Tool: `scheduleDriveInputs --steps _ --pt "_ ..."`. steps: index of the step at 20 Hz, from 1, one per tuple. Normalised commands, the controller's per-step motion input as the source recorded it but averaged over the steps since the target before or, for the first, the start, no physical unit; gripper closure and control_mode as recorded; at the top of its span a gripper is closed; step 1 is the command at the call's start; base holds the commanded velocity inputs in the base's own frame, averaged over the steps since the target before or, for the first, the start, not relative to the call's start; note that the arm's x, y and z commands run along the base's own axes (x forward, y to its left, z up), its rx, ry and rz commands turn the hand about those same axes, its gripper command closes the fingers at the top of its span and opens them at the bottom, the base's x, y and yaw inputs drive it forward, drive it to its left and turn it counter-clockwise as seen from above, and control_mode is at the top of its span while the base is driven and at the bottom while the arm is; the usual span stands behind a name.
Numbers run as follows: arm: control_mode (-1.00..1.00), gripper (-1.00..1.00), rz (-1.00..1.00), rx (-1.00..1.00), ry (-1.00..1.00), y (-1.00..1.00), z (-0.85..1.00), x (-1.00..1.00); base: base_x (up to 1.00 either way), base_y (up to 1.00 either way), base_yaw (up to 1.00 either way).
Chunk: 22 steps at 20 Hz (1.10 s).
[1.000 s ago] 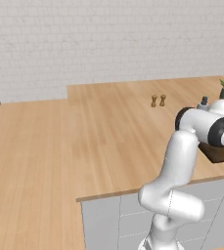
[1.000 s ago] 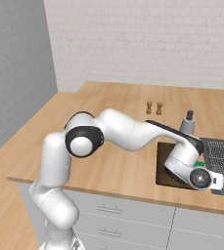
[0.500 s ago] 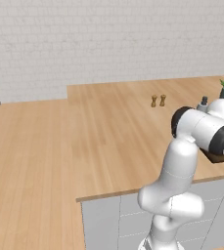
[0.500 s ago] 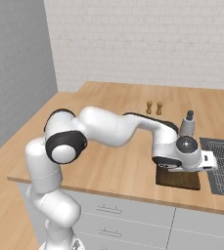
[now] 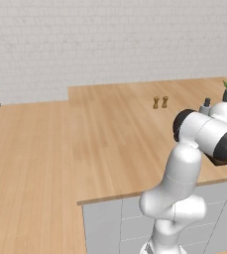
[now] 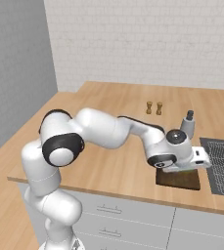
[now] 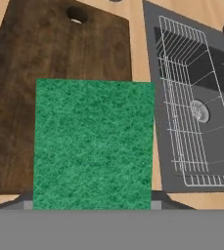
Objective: Pick up the sponge from the counter and clean the cutting board by briefly scrubbing or pressing down on the cutting board. Once finished, release the sponge.
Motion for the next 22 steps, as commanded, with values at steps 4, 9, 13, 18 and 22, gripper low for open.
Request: scheduleDriveInputs --steps 4,9,13,18,22 --pt "-1.00 1.00 0.10 0.04 0.16 0.00 0.00 -0.15 0.00 0.00 0.00" --pt "-1.00 1.00 0.15 0.05 0.18 -0.01 0.06 -0.30 0.00 0.00 0.00" --pt "-1.00 1.00 0.16 0.13 0.25 -0.07 0.19 -0.20 0.00 0.00 0.00" --pt "-1.00 1.00 0.07 0.12 0.19 0.11 0.01 -0.02 0.00 0.00 0.00" --pt "-1.00 1.00 0.00 0.00 -0.14 0.21 -0.20 0.00 0.00 0.00 0.00"
